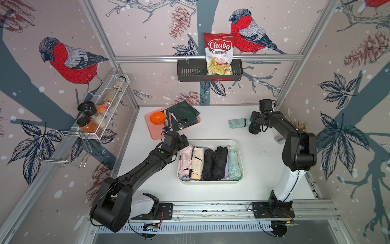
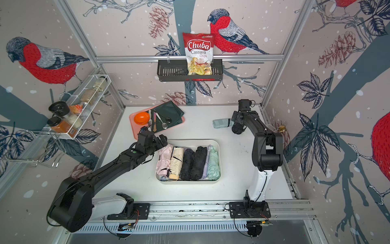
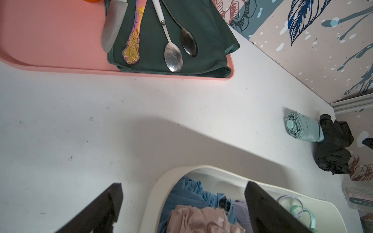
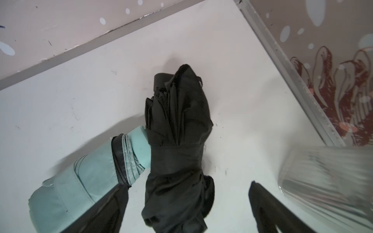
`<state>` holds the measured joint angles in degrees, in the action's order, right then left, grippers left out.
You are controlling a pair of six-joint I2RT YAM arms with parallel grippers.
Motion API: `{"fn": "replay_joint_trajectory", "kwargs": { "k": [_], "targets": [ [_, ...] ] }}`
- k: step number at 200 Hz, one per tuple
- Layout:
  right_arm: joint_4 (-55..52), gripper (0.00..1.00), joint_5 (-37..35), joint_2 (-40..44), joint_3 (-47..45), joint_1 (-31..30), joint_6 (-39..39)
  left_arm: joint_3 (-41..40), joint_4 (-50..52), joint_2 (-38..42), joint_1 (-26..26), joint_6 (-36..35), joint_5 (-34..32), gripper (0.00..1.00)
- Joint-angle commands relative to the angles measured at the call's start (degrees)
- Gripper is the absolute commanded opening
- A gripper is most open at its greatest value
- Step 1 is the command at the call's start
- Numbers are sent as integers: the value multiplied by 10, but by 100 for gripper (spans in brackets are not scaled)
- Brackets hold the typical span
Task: Put the umbrella into the storage box
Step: Pick up the umbrella from the corner of the board.
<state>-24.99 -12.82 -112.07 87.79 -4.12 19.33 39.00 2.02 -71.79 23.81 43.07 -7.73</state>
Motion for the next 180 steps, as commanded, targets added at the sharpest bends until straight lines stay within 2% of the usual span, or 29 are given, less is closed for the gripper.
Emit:
{"fn": "replay_joint_trajectory", "kwargs": {
  "k": [1,44,109,149,180],
  "targets": [
    [-13,93,33,-44,40,3,-22,-3,-18,3,-2,-4,-9,98],
    [-44,87,26,-119,99,4,-22,-4,-17,2,-2,-2,-8,98],
    [-23,77,36,-119,66,16,-19,-8,-12,9,-3,-3,-15,98],
    [-14,58,46,-108,38,20,-25,-10,-11,9,-3,-2,-16,98],
    [5,47,48,-63,-7,19,-27,-10,-11,9,-3,-2,-18,98]
  ]
}}
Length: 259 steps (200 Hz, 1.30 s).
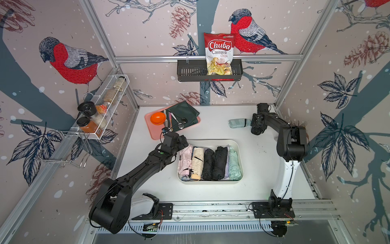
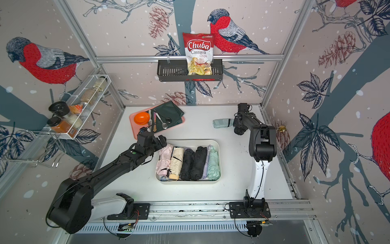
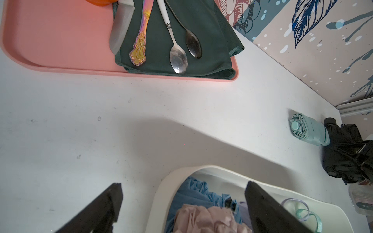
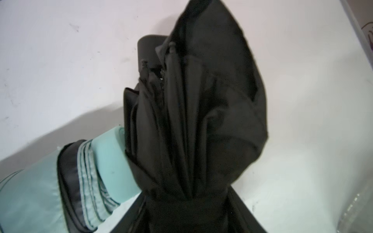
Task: Put the umbrella into the storage box
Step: Pick up the umbrella from the corner of the board, then place the umbrella in the storage box.
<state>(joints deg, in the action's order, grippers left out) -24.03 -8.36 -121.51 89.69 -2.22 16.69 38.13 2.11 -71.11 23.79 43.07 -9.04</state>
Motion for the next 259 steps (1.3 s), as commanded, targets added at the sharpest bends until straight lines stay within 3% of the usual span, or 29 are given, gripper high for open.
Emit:
{"fn": "replay_joint_trajectory", "kwargs": {
  "k": [1,57,111,172,221,259],
  "targets": [
    [-4,46,3,33,-28,0,0,-1,-11,2,-2,-2,-5,98],
    [19,22,-10,166,-130,-21,4,-3,-11,3,-2,3,-10,98],
    [19,21,-44,353,-235,-97,40,-3,-12,2,-3,12,-13,98],
    [-23,21,-11,525,-317,-214,105,-2,-15,3,-4,11,-15,98],
    [-36,20,55,602,-373,-316,187,6,-7,1,-6,5,-17,98],
    [-66,20,37,615,-392,-388,242,6,-7,2,-6,5,-16,98]
  ]
}}
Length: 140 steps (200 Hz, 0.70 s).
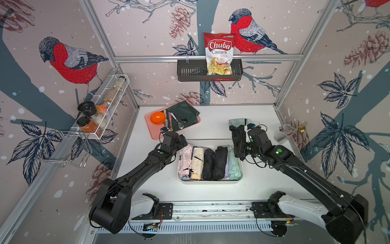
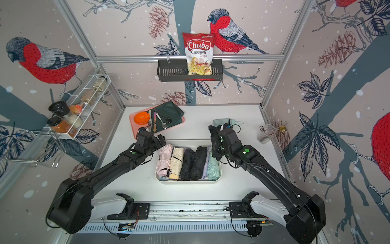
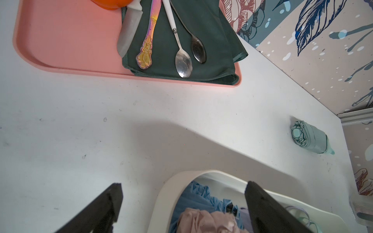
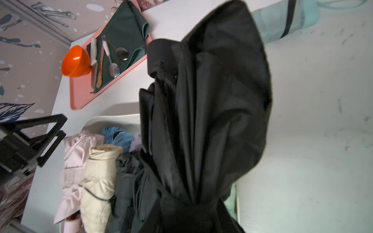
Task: Put the umbrella into the storage box
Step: Place the umbrella in the storage box.
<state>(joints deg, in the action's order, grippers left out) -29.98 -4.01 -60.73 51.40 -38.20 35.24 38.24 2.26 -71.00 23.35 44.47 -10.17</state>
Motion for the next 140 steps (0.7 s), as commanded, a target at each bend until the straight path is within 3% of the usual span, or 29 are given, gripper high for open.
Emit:
{"fn": "replay_joint_trajectory", "kwargs": {
  "k": [1,87,140],
  "targets": [
    [-6,20,-6,9,-10,-30,58,5,-9,0,-2,-9,-5,98],
    [18,20,-43,64,-111,-100,217,9,-8,3,-2,-10,1,98],
    [59,20,-34,80,-140,-104,238,12,-12,-5,-2,-9,11,98]
  ]
}}
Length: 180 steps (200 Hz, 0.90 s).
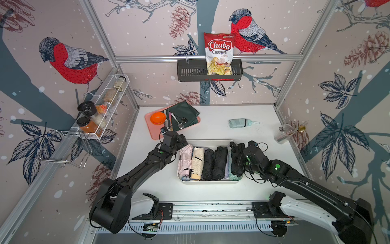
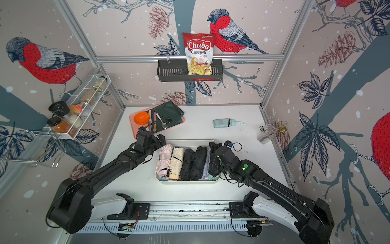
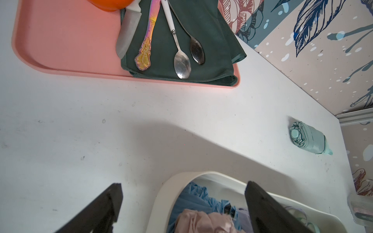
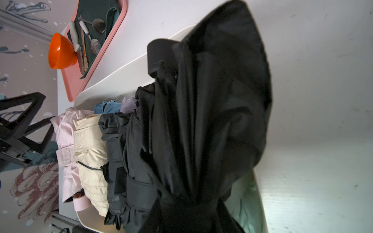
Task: Put the umbrella into the storage box
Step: Place the umbrella in the storage box.
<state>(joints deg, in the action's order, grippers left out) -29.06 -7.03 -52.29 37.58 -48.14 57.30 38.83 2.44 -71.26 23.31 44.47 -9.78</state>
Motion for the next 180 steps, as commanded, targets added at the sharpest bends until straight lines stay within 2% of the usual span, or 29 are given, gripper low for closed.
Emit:
{"fn": "replay_joint_trajectory", "kwargs": {
  "k": [1,95,150,180],
  "targets": [
    [50,20,-3,-5,-2,-4,17,6,-14,-2,-2,-9,7,98],
    [74,32,20,-91,10,-34,34,5,-18,3,-2,-7,15,98],
    [45,63,11,-135,29,-54,32,3,-25,-5,-1,-4,23,98],
    [5,72,-11,-130,59,-61,22,3,-24,-2,-2,-4,23,98]
  ]
}}
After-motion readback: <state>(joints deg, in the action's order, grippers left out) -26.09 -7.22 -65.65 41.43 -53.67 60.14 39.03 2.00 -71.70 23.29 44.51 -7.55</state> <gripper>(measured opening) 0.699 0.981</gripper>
